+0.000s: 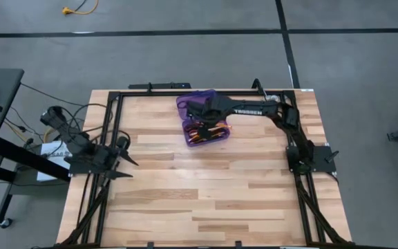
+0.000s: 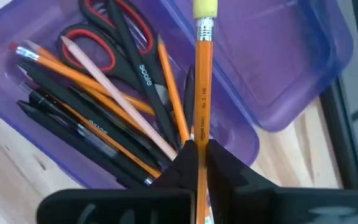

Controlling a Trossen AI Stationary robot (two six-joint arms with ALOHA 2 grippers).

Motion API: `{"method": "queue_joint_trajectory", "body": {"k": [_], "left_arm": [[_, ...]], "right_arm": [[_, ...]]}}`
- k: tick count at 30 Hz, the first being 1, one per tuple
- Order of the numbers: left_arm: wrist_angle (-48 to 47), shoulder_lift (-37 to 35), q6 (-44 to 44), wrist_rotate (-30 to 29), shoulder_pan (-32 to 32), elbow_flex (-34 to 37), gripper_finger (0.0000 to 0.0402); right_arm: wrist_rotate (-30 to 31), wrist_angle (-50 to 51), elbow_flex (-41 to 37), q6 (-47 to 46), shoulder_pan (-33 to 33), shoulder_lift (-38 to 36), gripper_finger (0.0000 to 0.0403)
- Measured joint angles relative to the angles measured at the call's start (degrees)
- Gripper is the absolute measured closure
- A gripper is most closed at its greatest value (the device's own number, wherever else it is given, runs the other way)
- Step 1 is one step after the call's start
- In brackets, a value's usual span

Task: Pick & place school supplies into a supply box
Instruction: Put the yellow pencil into the purple supply box

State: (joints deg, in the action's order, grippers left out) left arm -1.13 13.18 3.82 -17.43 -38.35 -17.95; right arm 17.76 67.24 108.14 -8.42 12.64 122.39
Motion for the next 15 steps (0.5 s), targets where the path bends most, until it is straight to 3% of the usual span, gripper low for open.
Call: {"method": "queue_joint_trajectory", "body": {"k": [8,15], "left_arm": [[0.0,-7.7,-2.7,-3.5,0.0,4.2,0.0214],[1.2,-9.6,-4.1,-3.6,0.0,6.9,0.0214]], "right_arm": [[-4.4,-2.5,0.0,7.7,-0.1,1.1,0.0403],[-4.6,-5.1,0.2,14.4,-0.5,2.5,0.0403]]}}
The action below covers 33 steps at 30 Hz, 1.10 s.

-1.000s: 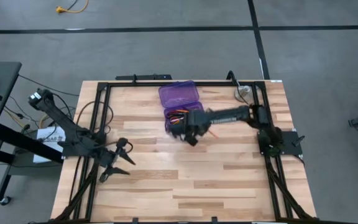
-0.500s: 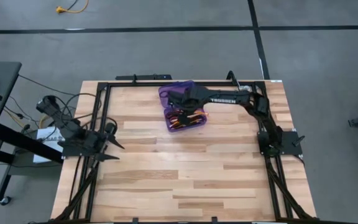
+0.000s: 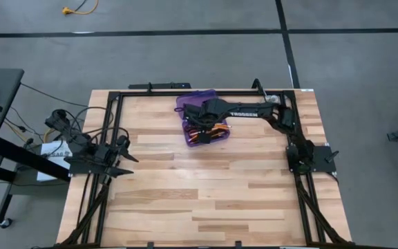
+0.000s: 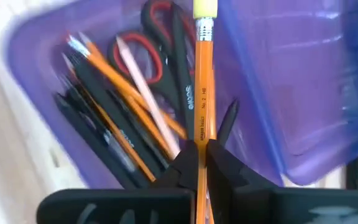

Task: Pick & place school supplies into a supply box
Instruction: Put the yellow pencil into the purple supply box, then return to Home Position

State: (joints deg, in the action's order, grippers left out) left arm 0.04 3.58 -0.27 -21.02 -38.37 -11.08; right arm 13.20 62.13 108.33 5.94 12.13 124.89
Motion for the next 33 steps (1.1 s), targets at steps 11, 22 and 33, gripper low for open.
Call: {"method": "queue_joint_trajectory", "body": {"k": [11,22,33], "left_arm": [[1.6,0.0,-0.4,0.0,0.0,0.9,0.0214],[2.0,0.0,0.3,-0.8,0.0,0.9,0.0214],[2.8,0.0,1.7,-0.9,0.0,0.9,0.0214]], "right_arm": [[0.5,0.9,-0.2,4.4,0.7,5.9,0.0403],[1.5,4.2,2.7,1.1,0.0,5.1,0.0300],[5.4,11.8,9.4,-5.6,-1.6,2.4,0.0217]]}}
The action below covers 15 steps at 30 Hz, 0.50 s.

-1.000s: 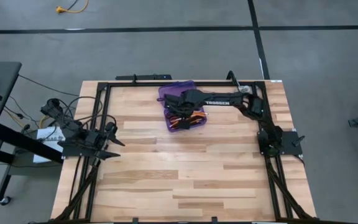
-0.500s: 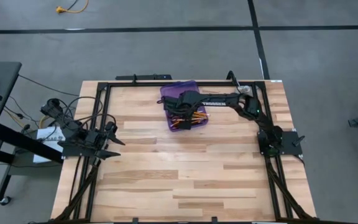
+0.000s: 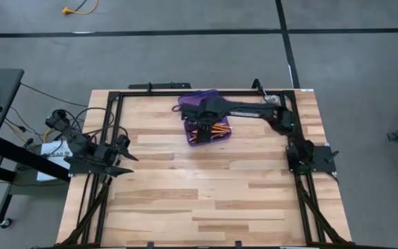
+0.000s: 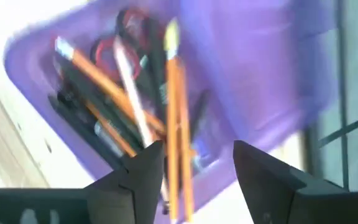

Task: Pick & place school supplies into a supply box
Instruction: Return to Home Position

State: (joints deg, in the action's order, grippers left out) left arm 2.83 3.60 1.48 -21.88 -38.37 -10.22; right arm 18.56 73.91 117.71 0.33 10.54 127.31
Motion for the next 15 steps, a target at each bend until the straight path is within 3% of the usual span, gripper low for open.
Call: {"method": "queue_joint_trajectory", "body": {"k": [7,15], "left_arm": [[1.2,-2.3,2.3,1.3,0.0,0.5,0.0214],[5.5,-3.4,0.9,3.0,0.0,5.8,0.0214]], "right_arm": [[4.8,-7.2,-8.2,-3.9,-1.4,-15.9,0.0212],[7.1,-30.6,-34.2,-4.4,-5.1,-43.5,0.0218]]}}
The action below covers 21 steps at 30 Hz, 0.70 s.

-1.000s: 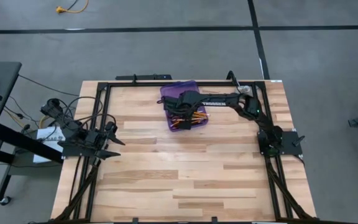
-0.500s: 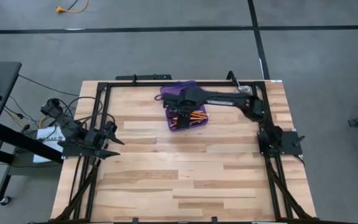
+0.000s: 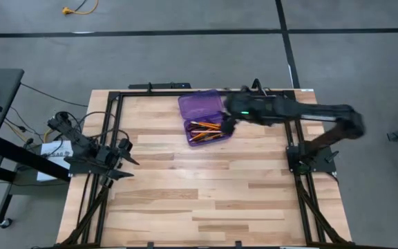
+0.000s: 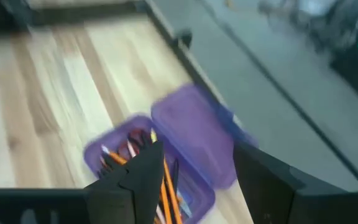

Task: Pick & place school supplies into a supply box
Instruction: Return to Home Position

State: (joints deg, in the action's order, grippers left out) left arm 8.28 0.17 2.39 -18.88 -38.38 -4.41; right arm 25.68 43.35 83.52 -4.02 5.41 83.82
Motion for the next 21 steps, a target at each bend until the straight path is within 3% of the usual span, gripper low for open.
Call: {"method": "queue_joint_trajectory", "body": {"k": [8,11,16,21], "left_arm": [[2.6,0.0,-0.6,-0.4,0.0,2.0,0.0214],[5.7,0.0,-0.5,-2.7,0.0,3.8,0.0214],[5.7,0.1,-1.6,-4.4,0.5,3.8,0.0214],[5.6,0.1,-1.5,-4.4,1.5,3.8,0.0214]], "right_arm": [[0.3,-22.3,-26.1,3.1,-3.5,-25.3,0.0219],[0.2,-25.6,-33.7,7.0,-4.2,-33.0,0.0220],[0.2,-26.2,-43.9,3.5,-4.2,-41.9,0.0218],[-0.5,-35.8,-55.9,2.1,-4.6,-49.1,0.0219]]}}
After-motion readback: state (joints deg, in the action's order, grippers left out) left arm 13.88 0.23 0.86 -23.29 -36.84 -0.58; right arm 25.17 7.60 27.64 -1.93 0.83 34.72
